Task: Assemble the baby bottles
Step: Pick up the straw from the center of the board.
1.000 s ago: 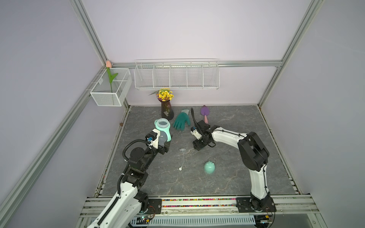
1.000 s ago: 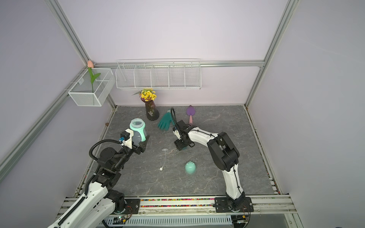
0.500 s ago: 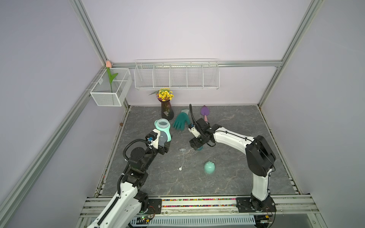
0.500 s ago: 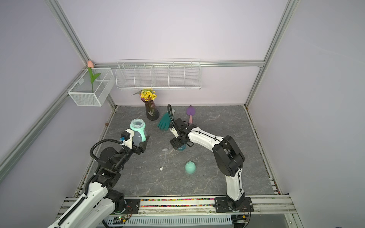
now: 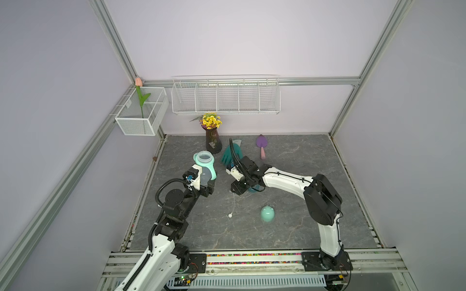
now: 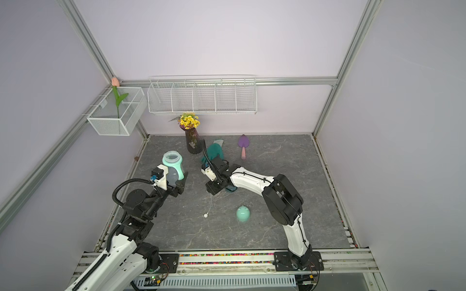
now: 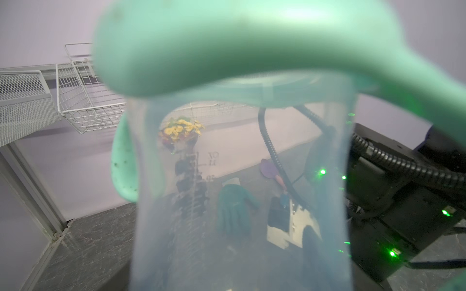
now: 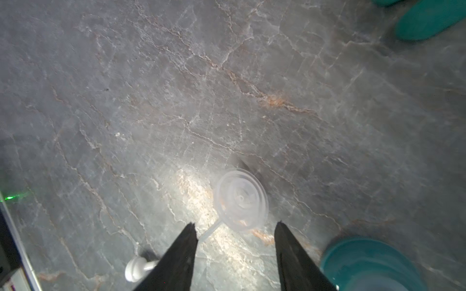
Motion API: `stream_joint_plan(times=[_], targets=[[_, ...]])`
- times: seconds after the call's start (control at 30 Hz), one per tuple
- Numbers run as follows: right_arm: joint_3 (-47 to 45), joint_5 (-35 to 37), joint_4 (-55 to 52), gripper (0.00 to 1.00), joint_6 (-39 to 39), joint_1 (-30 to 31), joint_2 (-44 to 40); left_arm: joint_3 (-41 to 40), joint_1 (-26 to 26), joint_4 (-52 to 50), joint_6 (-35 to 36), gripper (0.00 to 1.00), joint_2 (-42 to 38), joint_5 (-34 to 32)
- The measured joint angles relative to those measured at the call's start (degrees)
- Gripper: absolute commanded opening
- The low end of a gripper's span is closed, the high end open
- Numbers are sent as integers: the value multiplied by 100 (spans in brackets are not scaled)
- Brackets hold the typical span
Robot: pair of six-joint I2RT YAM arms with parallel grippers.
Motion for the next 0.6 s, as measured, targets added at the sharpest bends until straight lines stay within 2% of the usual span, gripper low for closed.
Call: stream_joint_plan(times=[0.27, 0.6], targets=[[-363, -184, 483, 52, -623, 4, 15, 0, 0, -52, 0, 0, -50, -46], [-575, 332, 892, 50, -1152, 144, 15, 0, 0, -57, 0, 0, -59, -61]])
